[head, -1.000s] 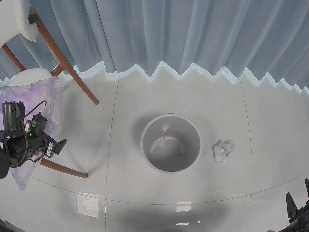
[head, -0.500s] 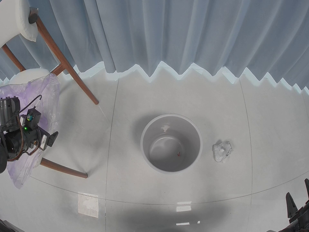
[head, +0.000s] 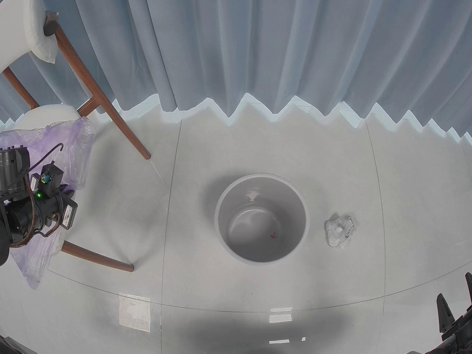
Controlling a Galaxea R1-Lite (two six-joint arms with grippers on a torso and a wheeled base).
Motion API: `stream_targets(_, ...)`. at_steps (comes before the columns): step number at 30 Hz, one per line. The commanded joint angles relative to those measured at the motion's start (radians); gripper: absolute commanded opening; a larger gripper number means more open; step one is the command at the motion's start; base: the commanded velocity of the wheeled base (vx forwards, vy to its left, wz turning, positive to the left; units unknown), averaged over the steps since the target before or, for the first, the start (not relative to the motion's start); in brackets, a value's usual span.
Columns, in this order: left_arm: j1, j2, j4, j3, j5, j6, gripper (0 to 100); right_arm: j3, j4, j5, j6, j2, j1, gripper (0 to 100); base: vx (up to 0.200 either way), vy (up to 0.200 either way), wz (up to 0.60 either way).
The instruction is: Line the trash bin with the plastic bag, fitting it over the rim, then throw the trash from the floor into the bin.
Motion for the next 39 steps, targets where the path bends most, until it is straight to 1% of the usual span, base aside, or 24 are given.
stream_targets(1, -0.005, -0.034, -0.001, 0.002, -0.002, -0.001, 0, 0.018, 0.0, 0.0, -0.001, 0.002, 0.002, 100, 0.0, 0.0, 0.0)
stream_targets(4, -0.007, -0.051, -0.001, -0.001, -0.005, -0.003, 0, 0.018, 0.0, 0.0, -0.001, 0.002, 0.0, 100, 0.0, 0.0, 0.0)
stream_targets(8, -0.033, -0.124, 0.006, 0.005, -0.063, -0.037, 0, 0.018, 0.0, 0.0, -0.001, 0.002, 0.0, 100, 0.0, 0.0, 0.0)
stream_targets(10, -0.047, -0.157, 0.008, 0.003, -0.112, -0.075, 0, 0.018, 0.0, 0.0, -0.001, 0.002, 0.002, 100, 0.0, 0.0, 0.0)
stream_targets(11, -0.058, -0.183, 0.006, -0.001, -0.169, -0.123, 0, 0.018, 0.0, 0.0, -0.001, 0.002, 0.0, 100, 0.0, 0.0, 0.0)
stream_targets(12, -0.062, -0.192, 0.002, -0.004, -0.203, -0.152, 0, 0.018, 0.0, 0.0, -0.001, 0.002, 0.0, 100, 0.0, 0.0, 0.0)
stream_targets(13, -0.062, -0.192, 0.002, -0.004, -0.203, -0.152, 0, 0.018, 0.0, 0.0, -0.001, 0.002, 0.0, 100, 0.0, 0.0, 0.0)
stream_targets(14, -0.068, -0.216, -0.001, -0.008, -0.28, -0.215, 0, 0.018, 0.0, 0.0, 0.001, 0.0, 0.0, 100, 0.0, 0.0, 0.0)
stream_targets(16, -0.074, -0.246, -0.004, -0.02, -0.318, -0.265, 0, 0.018, -0.002, 0.0, 0.001, -0.005, 0.0, 100, 0.0, 0.0, 0.0)
stream_targets(17, -0.074, -0.246, -0.004, -0.02, -0.318, -0.265, 0, 0.018, -0.002, 0.0, 0.001, -0.005, 0.0, 100, 0.0, 0.0, 0.0)
stream_targets(18, -0.09, -0.255, -0.004, -0.044, -0.339, -0.322, 0, 0.018, -0.002, 0.0, 0.001, -0.008, 0.0, 100, 0.0, 0.0, 0.0)
stream_targets(19, -0.091, -0.255, -0.004, -0.047, -0.341, -0.327, 0, 0.018, -0.002, 0.0, 0.001, -0.008, 0.0, 100, 0.0, 0.0, 0.0)
stream_targets(22, -0.197, -0.244, -0.004, -0.164, -0.401, -0.477, 0, 0.018, -0.002, 0.0, 0.001, -0.008, 0.0, 100, 0.0, 0.0, 0.0)
stream_targets(23, -0.209, -0.239, -0.004, -0.178, -0.407, -0.492, 0, 0.018, -0.002, 0.0, 0.001, -0.008, 0.0, 100, 0.0, 0.0, 0.0)
stream_targets(24, -0.263, -0.215, -0.004, -0.23, -0.427, -0.546, 0, 0.018, -0.002, 0.0, 0.002, -0.009, 0.0, 100, 0.0, 0.0, 0.0)
stream_targets(25, -0.306, -0.192, -0.007, -0.268, -0.43, -0.572, 0, 0.018, -0.002, 0.0, 0.002, -0.011, 0.0, 100, 0.0, 0.0, 0.0)
stream_targets(26, -0.306, -0.192, -0.007, -0.268, -0.43, -0.572, 0, 0.018, -0.002, 0.0, 0.002, -0.011, 0.0, 100, 0.0, 0.0, 0.0)
stream_targets(27, -0.366, -0.157, -0.029, -0.328, -0.435, -0.598, 0, 0.018, -0.002, 0.0, 0.002, -0.015, -0.001, 100, 0.0, 0.0, 0.0)
stream_targets(31, -0.515, -0.065, -0.078, -0.419, -0.436, -0.633, 0, 0.018, -0.002, 0.0, 0.002, -0.037, -0.006, 100, 0.0, 0.0, 0.0)
stream_targets(33, -0.575, -0.02, -0.093, -0.454, -0.436, -0.652, 0, 0.018, -0.002, 0.0, 0.004, -0.037, -0.006, 100, 0.0, 0.0, 0.0)
stream_targets(34, -0.584, -0.014, -0.095, -0.46, -0.438, -0.653, 0, 0.018, -0.002, 0.0, 0.004, -0.037, -0.006, 100, 0.0, 0.0, 0.0)
stream_targets(35, -0.633, 0.024, -0.103, -0.491, -0.436, -0.66, 0, 0.018, -0.002, 0.0, 0.004, -0.037, -0.006, 100, 0.0, 0.0, 0.0)
stream_targets(36, -0.66, 0.047, -0.107, -0.508, -0.436, -0.661, 0, 0.018, -0.002, -0.001, 0.004, -0.037, -0.006, 100, 0.0, 0.0, 0.0)
stream_targets(39, -0.726, 0.1, -0.113, -0.554, -0.435, -0.673, 0, 0.018, -0.002, -0.001, 0.004, -0.037, -0.006, 100, 0.0, 0.0, 0.0)
